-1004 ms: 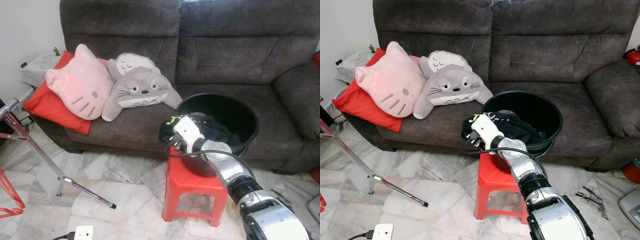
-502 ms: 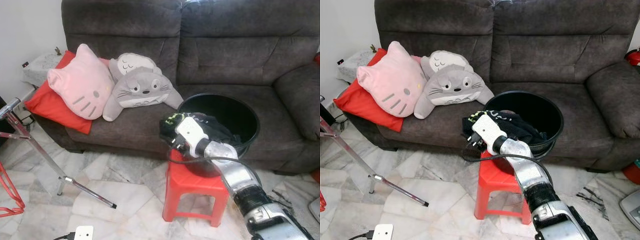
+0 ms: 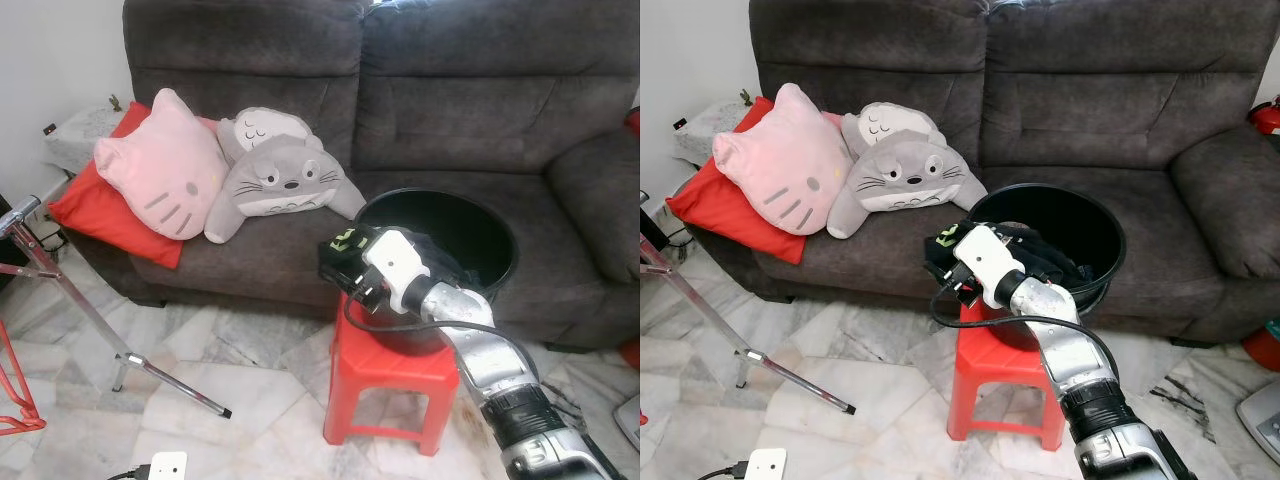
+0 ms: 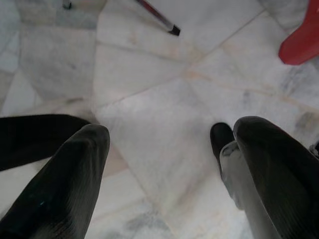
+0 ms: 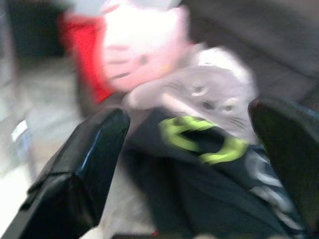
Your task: Hang hanger
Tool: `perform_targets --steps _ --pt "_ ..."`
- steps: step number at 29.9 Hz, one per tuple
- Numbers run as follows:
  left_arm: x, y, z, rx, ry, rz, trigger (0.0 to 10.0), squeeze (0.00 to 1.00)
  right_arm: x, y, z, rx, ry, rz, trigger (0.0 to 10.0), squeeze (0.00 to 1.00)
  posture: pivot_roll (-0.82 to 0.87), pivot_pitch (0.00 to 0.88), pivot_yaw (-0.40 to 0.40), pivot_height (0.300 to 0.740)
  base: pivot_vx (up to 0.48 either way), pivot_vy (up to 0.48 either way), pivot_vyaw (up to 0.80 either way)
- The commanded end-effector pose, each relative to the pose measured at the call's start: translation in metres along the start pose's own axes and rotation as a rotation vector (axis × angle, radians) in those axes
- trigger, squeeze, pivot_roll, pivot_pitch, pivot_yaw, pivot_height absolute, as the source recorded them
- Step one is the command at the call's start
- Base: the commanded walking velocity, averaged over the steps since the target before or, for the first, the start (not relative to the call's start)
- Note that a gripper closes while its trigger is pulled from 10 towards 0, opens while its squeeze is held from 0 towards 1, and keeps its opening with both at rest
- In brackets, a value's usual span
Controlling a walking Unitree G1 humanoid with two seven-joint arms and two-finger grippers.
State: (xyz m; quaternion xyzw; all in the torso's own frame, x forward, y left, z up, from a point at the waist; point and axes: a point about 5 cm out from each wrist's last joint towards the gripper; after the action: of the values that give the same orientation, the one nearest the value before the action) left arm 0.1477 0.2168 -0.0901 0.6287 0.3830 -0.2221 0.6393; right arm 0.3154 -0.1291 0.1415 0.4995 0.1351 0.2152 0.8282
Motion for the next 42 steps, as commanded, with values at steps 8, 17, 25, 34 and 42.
perform_targets --steps 8,17,25,34,42 --pt "-0.001 -0.003 -0.004 0.025 0.014 -0.012 10.0 0.0 -0.06 -0.016 0.023 0.11 -0.434 -0.054 10.0 0.0 -0.24 0.0 0.065 0.74 0.0 0.0 0.0" --pt "-0.001 -0.003 -0.005 0.027 0.019 -0.014 10.0 0.0 -0.086 -0.069 0.0 0.302 -0.524 -0.255 10.0 0.0 -0.23 0.0 0.063 0.74 0.0 0.0 0.0" --pt "-0.001 -0.004 -0.008 0.025 0.021 -0.017 10.0 0.0 -0.082 -0.076 -0.015 0.345 -0.492 -0.273 10.0 0.0 -0.22 0.0 0.065 0.74 0.0 0.0 0.0" --pt "-0.002 -0.005 -0.009 0.029 0.022 -0.018 10.0 0.0 -0.082 -0.08 -0.021 0.341 -0.481 -0.277 10.0 0.0 -0.22 0.0 0.067 0.74 0.0 0.0 0.0" --pt "-0.003 -0.008 -0.012 0.041 0.022 -0.021 10.0 0.0 -0.081 -0.094 0.004 0.424 -0.616 -0.301 10.0 0.0 -0.22 0.0 0.081 0.74 0.0 0.0 0.0"
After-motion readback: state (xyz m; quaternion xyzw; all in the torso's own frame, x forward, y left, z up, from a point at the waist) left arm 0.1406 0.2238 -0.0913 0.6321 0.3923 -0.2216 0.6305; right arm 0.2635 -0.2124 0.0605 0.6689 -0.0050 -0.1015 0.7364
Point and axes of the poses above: a point about 5 cm out from each wrist's last joint towards the gripper, its own x axis pointing out of the wrist towards the gripper, its own y axis along the axis of the wrist's last joint, z = x × y, and after that the axes turned 7 degrees about -x, right-handed
